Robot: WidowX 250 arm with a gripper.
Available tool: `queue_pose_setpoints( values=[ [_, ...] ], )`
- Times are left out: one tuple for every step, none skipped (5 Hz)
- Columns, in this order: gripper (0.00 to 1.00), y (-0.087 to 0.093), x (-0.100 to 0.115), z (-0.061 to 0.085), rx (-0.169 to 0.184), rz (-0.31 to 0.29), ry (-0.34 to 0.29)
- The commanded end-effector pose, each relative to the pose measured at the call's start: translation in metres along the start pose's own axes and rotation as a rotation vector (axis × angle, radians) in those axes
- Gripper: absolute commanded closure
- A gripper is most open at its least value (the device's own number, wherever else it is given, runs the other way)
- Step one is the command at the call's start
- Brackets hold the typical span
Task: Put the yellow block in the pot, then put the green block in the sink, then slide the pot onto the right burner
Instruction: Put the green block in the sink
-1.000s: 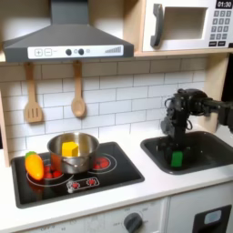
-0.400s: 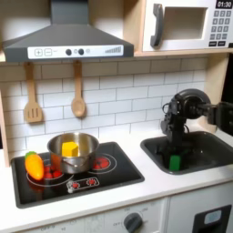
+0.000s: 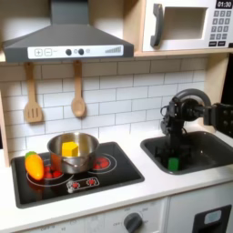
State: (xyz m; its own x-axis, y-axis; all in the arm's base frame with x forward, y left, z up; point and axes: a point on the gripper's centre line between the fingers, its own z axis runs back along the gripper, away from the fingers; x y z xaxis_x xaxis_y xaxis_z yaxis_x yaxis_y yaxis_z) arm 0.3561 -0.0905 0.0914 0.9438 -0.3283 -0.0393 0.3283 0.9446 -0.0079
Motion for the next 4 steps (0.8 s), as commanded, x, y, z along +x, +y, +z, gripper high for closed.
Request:
queue_pose_setpoints(
  values=[
    [1.0,0.0014,-0.0024,-0.0052,0.005,-0.003,0.009],
    [0.25,-0.0003,-0.0014,-0.0012,0.003,-0.006,-0.005],
    [0.08,-0.0017,-0.003,0.0,0.003,-0.013,-0.006],
    [0.03,0.0009,-0.0047,0.0038,0.004,-0.012,-0.014]
  ],
)
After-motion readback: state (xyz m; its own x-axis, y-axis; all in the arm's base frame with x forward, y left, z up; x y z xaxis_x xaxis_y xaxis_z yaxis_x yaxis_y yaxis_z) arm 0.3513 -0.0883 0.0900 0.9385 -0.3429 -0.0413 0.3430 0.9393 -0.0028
